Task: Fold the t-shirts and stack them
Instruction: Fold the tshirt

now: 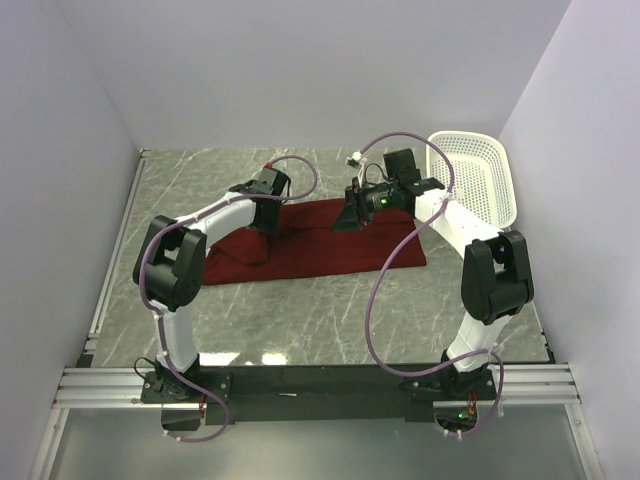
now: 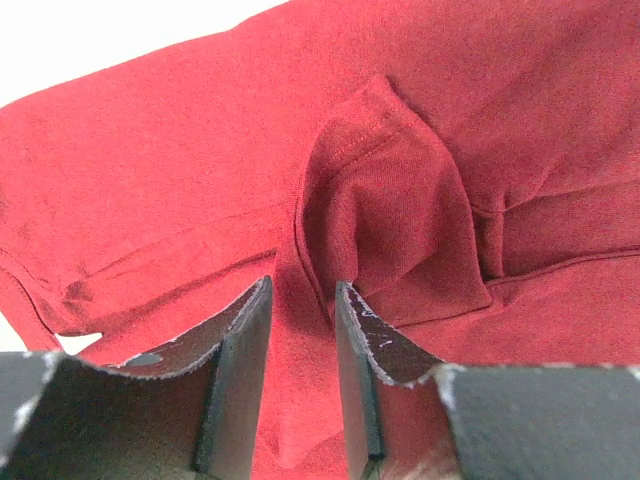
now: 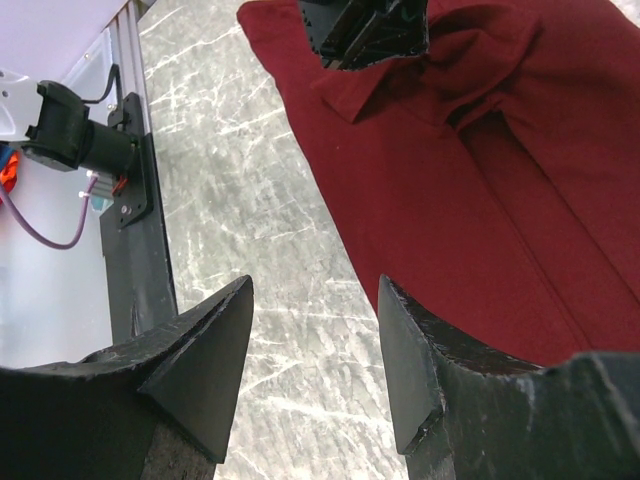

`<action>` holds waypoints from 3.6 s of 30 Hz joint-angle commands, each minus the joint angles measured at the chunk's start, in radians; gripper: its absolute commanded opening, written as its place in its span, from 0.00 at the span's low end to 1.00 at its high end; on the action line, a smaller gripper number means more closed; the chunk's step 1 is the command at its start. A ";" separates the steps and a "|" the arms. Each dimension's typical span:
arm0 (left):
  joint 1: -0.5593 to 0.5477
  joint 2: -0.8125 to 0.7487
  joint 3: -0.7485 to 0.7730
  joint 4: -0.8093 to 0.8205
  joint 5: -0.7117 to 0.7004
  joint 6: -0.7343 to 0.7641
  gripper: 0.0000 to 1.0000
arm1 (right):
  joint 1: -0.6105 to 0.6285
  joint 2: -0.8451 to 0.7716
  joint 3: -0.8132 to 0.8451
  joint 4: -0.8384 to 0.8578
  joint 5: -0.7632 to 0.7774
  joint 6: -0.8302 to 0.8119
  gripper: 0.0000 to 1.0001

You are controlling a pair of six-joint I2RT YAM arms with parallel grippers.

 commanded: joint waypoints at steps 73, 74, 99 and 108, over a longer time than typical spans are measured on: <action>0.071 0.267 0.355 0.005 -0.172 0.194 0.03 | -0.030 0.016 0.023 0.008 -0.058 0.002 0.60; 0.071 0.267 0.355 0.008 -0.172 0.197 0.03 | -0.030 0.018 0.023 0.007 -0.058 0.002 0.60; 0.073 0.294 0.396 0.040 -0.184 0.225 0.21 | -0.031 0.032 0.027 0.002 -0.064 0.002 0.61; 0.073 0.271 0.388 0.098 -0.357 0.211 0.50 | -0.030 0.030 0.027 0.000 -0.066 0.002 0.61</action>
